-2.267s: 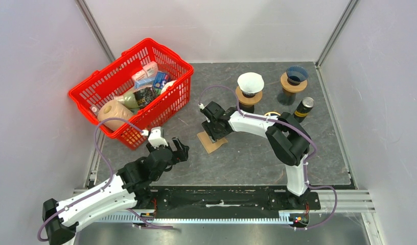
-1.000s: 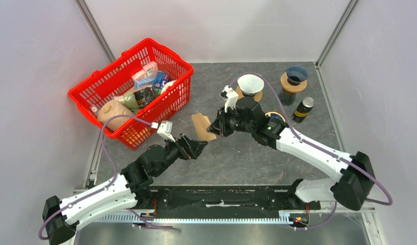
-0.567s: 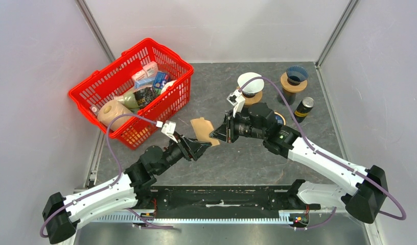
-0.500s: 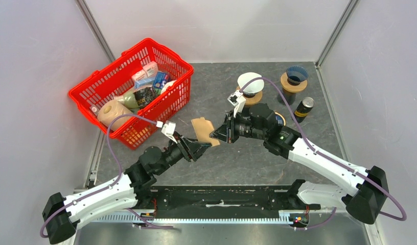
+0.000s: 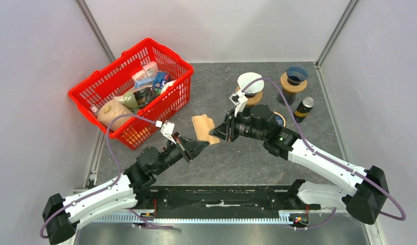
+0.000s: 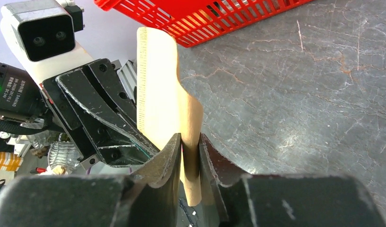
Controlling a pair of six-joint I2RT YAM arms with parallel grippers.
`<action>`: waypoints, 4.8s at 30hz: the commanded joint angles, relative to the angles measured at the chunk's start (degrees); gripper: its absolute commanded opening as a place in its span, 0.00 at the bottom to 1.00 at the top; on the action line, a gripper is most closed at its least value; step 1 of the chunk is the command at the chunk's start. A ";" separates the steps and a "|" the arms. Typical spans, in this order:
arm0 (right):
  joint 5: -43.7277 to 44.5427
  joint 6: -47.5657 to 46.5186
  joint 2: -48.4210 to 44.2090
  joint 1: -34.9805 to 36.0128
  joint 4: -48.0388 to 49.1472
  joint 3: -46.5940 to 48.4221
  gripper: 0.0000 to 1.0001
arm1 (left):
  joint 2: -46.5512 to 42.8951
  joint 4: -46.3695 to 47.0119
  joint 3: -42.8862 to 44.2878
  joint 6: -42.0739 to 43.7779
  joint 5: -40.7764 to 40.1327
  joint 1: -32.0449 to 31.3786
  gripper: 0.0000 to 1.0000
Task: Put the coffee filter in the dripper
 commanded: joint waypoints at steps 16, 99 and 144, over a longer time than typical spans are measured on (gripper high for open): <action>17.72 -16.15 -19.97 -0.44 -22.22 0.53 0.97 | 8.37 -22.16 17.95 47.77 19.98 0.22 0.02; 21.86 -31.23 -21.41 -0.55 -32.97 6.16 0.97 | 35.88 -59.18 47.25 81.11 49.67 9.02 0.02; 0.63 -27.64 -21.69 -0.57 -30.75 7.46 0.00 | 28.75 -20.27 34.86 45.20 51.96 8.93 0.88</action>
